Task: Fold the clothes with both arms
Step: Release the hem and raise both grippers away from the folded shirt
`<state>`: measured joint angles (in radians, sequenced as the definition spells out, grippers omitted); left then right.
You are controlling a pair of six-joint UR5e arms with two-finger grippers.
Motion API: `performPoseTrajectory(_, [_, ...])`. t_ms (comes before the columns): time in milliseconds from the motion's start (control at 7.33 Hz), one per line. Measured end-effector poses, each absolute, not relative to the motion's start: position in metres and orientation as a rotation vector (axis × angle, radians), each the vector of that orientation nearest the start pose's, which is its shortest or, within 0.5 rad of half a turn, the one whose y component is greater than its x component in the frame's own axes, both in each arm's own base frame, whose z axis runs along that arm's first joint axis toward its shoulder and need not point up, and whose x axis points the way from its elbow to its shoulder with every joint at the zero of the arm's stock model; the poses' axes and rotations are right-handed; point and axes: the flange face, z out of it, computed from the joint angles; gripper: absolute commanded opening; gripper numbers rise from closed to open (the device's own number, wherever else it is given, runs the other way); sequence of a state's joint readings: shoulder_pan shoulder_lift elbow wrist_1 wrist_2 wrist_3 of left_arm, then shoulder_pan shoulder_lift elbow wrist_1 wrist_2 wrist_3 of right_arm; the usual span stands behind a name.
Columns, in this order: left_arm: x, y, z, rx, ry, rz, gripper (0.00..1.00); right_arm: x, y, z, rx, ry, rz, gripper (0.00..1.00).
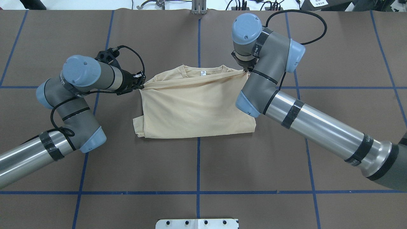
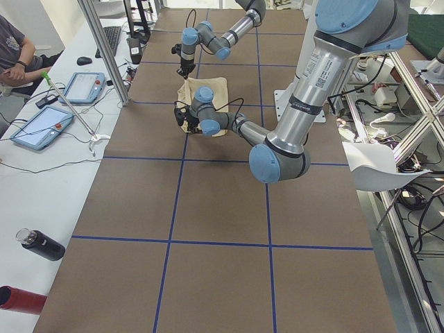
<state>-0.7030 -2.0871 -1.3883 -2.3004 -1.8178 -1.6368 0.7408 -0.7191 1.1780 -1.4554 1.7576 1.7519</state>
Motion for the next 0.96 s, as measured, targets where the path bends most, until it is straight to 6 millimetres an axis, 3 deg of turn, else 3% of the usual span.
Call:
performPoseTrajectory(136, [0.473, -0.545, 0.363, 0.123, 1.091, -0.562, 0.21, -0.516, -0.633, 0.297, -0.009, -0.618, 0.835, 0.07])
performPoseTrajectory(273, [0.472, -0.548, 0.362, 0.127, 1.092, -0.565, 0.35, -0.513, -0.636, 0.297, -0.003, -0.618, 0.831, 0.23])
performPoseTrajectory(409, [0.469, -0.553, 0.361, 0.132, 1.094, -0.570, 0.43, -0.511, -0.638, 0.297, 0.002, -0.617, 0.829, 0.47])
performPoseTrajectory(546, [0.465, -0.559, 0.361, 0.141, 1.098, -0.574, 0.43, -0.509, -0.640, 0.296, 0.007, -0.618, 0.830, 0.61])
performPoseTrajectory(955, [0.437, -0.583, 0.361, 0.188, 1.110, -0.569, 0.43, -0.505, -0.645, 0.281, 0.023, -0.644, 0.843, 0.71])
